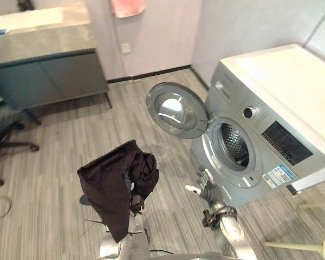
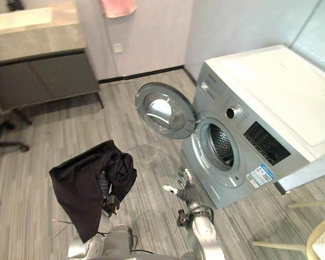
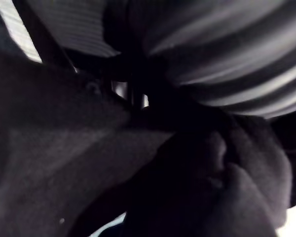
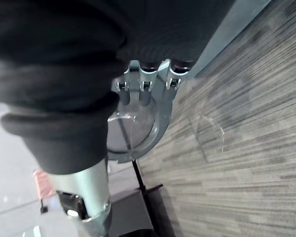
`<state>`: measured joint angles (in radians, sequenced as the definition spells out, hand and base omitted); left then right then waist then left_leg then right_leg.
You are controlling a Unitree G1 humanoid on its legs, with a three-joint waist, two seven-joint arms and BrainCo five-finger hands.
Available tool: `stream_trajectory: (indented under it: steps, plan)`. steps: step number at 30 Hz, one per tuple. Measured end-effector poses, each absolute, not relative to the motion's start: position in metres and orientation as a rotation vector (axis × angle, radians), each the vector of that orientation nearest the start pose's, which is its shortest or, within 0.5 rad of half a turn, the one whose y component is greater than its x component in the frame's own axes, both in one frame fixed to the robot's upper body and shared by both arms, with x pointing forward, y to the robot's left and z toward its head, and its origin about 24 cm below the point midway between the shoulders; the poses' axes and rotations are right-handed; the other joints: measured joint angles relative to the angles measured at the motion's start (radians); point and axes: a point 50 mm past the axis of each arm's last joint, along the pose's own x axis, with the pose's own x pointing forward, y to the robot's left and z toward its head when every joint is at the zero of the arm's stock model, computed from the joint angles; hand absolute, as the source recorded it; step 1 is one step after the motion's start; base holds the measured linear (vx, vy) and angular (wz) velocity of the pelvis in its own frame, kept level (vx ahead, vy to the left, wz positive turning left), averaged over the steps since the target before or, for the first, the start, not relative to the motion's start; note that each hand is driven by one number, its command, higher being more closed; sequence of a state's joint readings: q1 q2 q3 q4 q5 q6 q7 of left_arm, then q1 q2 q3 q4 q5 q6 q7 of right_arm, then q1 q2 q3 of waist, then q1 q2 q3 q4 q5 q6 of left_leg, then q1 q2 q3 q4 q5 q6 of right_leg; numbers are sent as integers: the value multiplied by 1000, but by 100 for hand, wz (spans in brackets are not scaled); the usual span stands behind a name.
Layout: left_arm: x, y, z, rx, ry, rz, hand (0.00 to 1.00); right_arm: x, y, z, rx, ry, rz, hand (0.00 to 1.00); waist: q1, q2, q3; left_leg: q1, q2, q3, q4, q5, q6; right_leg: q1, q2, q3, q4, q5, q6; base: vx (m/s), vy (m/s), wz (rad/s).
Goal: Pick up the laundry basket with both hands and put the clothes into the washing machine.
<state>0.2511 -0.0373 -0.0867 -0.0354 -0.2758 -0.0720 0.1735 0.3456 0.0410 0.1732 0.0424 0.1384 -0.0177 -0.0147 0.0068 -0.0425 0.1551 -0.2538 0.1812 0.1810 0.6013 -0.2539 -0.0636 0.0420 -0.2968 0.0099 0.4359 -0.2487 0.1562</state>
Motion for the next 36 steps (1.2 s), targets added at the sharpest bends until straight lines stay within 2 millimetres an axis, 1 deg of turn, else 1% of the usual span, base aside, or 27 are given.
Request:
stream_trajectory:
  steps: [2, 3, 4, 6, 7, 9, 10, 11, 12, 14, 15, 16, 17, 18, 19, 20, 21, 23, 26, 27, 28, 29, 31, 32, 33, 34, 36]
  plan:
    - [195, 151, 0, -292, 160, 204, 100, 152, -125, -63, 173, 493, -11, 0, -16, -2, 2, 108, 13, 149, -49, -24, 24, -139, -70, -62, 195, 66, -75, 187, 193, -164]
    - [192, 156, -2, -277, 166, 207, 100, 142, -129, -82, 153, 590, -17, 0, -31, 0, 3, 171, 16, 210, -94, -25, 26, -167, -101, -163, 247, 75, -87, 167, 129, -131]
    - [192, 157, -2, -274, 167, 208, 100, 138, -130, -88, 149, 619, -24, 0, -34, -2, 2, 189, 18, 229, -109, -25, 26, -176, -105, -193, 255, 74, -89, 160, 64, -145]
    - [187, 170, -7, -262, 178, 254, 100, 121, -148, -116, 199, 773, -136, 0, -40, -1, -8, 300, 37, 386, -199, -18, 13, -211, -147, -446, 266, 34, -145, 125, 27, -183]
    - [186, 173, -8, -261, 180, 267, 100, 123, -152, -119, 216, 780, -162, 0, -46, 2, -11, 313, 47, 422, -219, -12, 3, -227, -141, -494, 252, 24, -150, 87, -14, -189]
    - [193, 182, -17, -300, 205, 289, 100, 124, -166, -131, 242, 837, -235, 0, -47, 5, -15, 342, 74, 543, -272, 11, -36, -269, -113, -737, 153, 30, -162, 113, -92, -161]
    - [195, 182, -22, -324, 224, 302, 100, 124, -170, -132, 250, 843, -257, 0, -48, 7, -15, 350, 83, 567, -273, 15, -44, -269, -100, -761, 140, 41, -164, 207, -134, -132]
    - [196, 180, -34, -372, 279, 322, 100, 122, -180, -134, 250, 857, -297, 0, -47, 25, -15, 383, 97, 583, -295, 31, -67, -256, -72, -787, 134, 85, -193, 250, -134, -100]
    - [192, 175, -41, -423, 320, 340, 100, 111, -191, -136, 247, 879, -337, 0, -55, 41, -14, 429, 100, 582, -313, 56, -85, -233, -56, -773, 142, 73, -207, 326, -169, -87]
    - [191, 162, -48, -476, 357, 324, 100, 93, -201, -138, 279, 899, -408, 0, -69, 58, -15, 486, 115, 573, -294, 74, -73, -188, -73, -779, 205, 45, -219, 233, -179, -33]
    - [190, 163, -49, -493, 360, 333, 100, 87, -204, -137, 298, 894, -433, 0, -92, 68, -17, 509, 138, 564, -233, 76, -69, -196, -78, -797, 271, 3, -180, 181, -248, -51]
    - [189, 170, -49, -508, 349, 370, 100, 81, -201, -140, 316, 910, -444, 0, -74, 64, -50, 495, 193, 560, -117, 78, -61, -158, -34, -811, 193, -45, -181, 200, -282, -67]
    - [189, 172, -49, -516, 343, 380, 100, 80, -201, -140, 338, 907, -458, 0, -71, 71, -53, 484, 240, 553, -37, 83, -40, -141, -7, -810, 175, -56, -181, 272, -304, -91]
    - [188, 175, -50, -529, 340, 396, 100, 77, -204, -138, 331, 900, -470, 0, -58, 93, -56, 422, 337, 506, 148, 141, 51, -109, 55, -805, 133, -64, -197, 276, -231, -76]
    - [187, 175, -50, -540, 341, 398, 100, 77, -207, -137, 321, 895, -481, 0, -44, 87, -47, 348, 385, 453, 300, 138, 60, -90, 86, -787, 99, -70, -204, 260, -168, -63]
    - [188, 174, -50, -540, 343, 390, 100, 77, -207, -137, 315, 900, -486, 0, -43, 85, -43, 307, 394, 428, 351, 123, 54, -77, 92, -783, 83, -70, -203, 171, -79, -33]
    - [188, 171, -51, -539, 347, 380, 100, 76, -205, -138, 315, 913, -485, 0, -45, 76, -36, 229, 390, 399, 402, 91, 46, -46, 100, -780, 47, -65, -195, 217, -68, -13]
    - [186, 171, -54, -535, 363, 373, 100, 78, -203, -140, 293, 929, -469, 0, -42, 60, -31, 132, 368, 394, 352, 44, 53, -26, 105, -772, -15, -38, -176, 206, -41, -20]
    - [190, 169, -53, -535, 358, 361, 100, 110, -190, -136, 230, 892, -379, 0, -22, 36, 25, 9, 315, 344, 90, 56, 33, -33, 91, -707, -39, -9, -143, 190, 104, -62]
    - [193, 167, -52, -537, 354, 359, 100, 122, -184, -132, 210, 864, -340, 0, -15, 30, 38, -16, 270, 305, -64, 95, -3, -69, 77, -676, -8, -7, -139, 137, 185, -67]
    - [196, 165, -50, -540, 347, 358, 100, 130, -181, -129, 199, 840, -321, 0, -8, 43, 51, -15, 257, 298, -145, 162, 9, -85, 75, -658, 17, -8, -132, 182, 307, -88]
    - [206, 166, -44, -528, 314, 341, 100, 151, -169, -121, 197, 786, -274, 0, 3, 26, 100, -19, 240, 296, -170, 210, -30, -127, 49, -617, 78, -19, -108, 146, 288, -44]
    - [246, 163, -19, -543, 207, 313, 100, 191, -138, -97, 220, 649, -162, 0, -8, -33, 179, -118, 187, 289, -129, 190, 5, -248, -30, -598, 148, -14, -101, 65, 278, 0]
    - [265, 155, -6, -555, 166, 290, 100, 212, -123, -82, 218, 582, -111, 0, 3, -40, 203, -191, 184, 301, -95, 175, 28, -325, -46, -567, 159, -10, -94, -3, 220, -2]
    - [274, 151, 1, -564, 146, 273, 100, 224, -114, -73, 220, 546, -76, 0, 13, -40, 222, -213, 184, 313, -85, 170, 37, -351, -53, -552, 161, -5, -86, 54, 216, -17]
    - [287, 143, 13, -570, 115, 248, 100, 247, -98, -55, 198, 475, 2, 0, 9, -24, 278, -229, 179, 322, -66, 159, 54, -363, -62, -534, 160, 13, -84, 62, 168, -14]
    - [298, 132, 25, -600, 82, 228, 100, 263, -78, -37, 172, 404, 83, 0, 11, -11, 330, -243, 165, 326, -53, 148, 70, -410, -97, -522, 220, 31, -96, 15, 175, -7]
